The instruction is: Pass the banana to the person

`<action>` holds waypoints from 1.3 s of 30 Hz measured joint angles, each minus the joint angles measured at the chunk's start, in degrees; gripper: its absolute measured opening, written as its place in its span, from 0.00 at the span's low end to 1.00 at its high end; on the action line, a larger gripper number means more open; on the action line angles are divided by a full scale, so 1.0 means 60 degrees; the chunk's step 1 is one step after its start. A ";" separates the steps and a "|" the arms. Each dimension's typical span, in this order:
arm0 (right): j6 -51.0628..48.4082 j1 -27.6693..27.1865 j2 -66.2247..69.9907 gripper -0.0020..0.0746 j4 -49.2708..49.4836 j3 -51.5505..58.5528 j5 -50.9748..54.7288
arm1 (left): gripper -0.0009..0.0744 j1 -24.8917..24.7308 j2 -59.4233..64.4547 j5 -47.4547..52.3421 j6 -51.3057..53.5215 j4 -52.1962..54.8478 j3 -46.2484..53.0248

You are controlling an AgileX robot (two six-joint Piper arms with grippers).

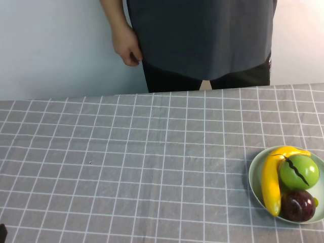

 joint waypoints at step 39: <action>-0.0446 0.0389 0.8747 0.02 0.4943 -0.7575 0.6204 | 0.01 0.0000 0.0000 0.0006 0.0000 0.0000 0.0000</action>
